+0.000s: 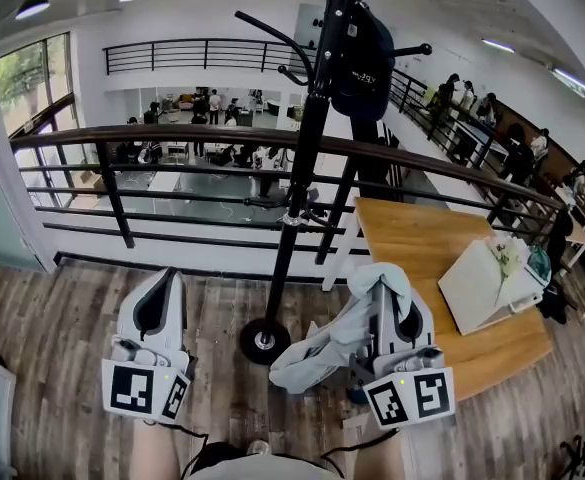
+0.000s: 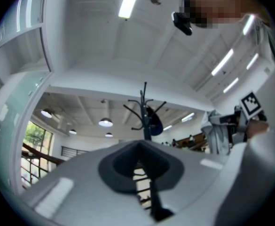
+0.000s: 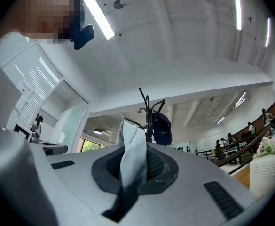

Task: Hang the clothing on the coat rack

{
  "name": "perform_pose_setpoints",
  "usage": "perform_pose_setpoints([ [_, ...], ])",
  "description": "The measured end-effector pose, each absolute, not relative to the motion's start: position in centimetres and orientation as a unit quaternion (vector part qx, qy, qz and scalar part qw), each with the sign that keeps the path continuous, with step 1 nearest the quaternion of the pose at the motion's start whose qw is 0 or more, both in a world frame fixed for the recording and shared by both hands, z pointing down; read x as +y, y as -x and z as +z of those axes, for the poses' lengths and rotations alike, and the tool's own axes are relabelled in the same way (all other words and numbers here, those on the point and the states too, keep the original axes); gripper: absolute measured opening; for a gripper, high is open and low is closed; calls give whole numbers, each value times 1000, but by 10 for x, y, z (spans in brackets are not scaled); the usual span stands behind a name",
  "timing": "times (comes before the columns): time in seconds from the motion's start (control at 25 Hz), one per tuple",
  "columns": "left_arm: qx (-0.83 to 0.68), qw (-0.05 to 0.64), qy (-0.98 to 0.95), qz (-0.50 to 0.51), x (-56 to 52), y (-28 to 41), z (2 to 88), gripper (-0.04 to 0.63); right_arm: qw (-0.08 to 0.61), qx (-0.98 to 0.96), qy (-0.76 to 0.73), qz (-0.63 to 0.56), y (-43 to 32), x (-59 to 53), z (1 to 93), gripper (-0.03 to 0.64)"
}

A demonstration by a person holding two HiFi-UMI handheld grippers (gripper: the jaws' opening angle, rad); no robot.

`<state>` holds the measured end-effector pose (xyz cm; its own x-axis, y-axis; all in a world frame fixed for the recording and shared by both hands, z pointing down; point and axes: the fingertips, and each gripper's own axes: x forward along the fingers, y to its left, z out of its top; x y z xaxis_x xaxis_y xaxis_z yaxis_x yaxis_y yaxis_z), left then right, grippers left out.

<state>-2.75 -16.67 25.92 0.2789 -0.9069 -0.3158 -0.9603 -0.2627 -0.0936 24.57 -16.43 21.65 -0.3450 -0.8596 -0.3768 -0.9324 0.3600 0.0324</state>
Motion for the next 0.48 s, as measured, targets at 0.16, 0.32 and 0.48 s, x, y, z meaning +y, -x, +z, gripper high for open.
perform_pose_setpoints([
  [0.16, 599, 139, 783, 93, -180, 26, 258, 9, 154, 812, 551, 118, -252, -185, 214, 6],
  [0.32, 608, 129, 778, 90, -197, 32, 265, 9, 153, 812, 552, 114, -253, -203, 214, 6],
  [0.48, 600, 125, 785, 94, -224, 32, 268, 9, 142, 811, 557, 111, -251, -224, 217, 6],
])
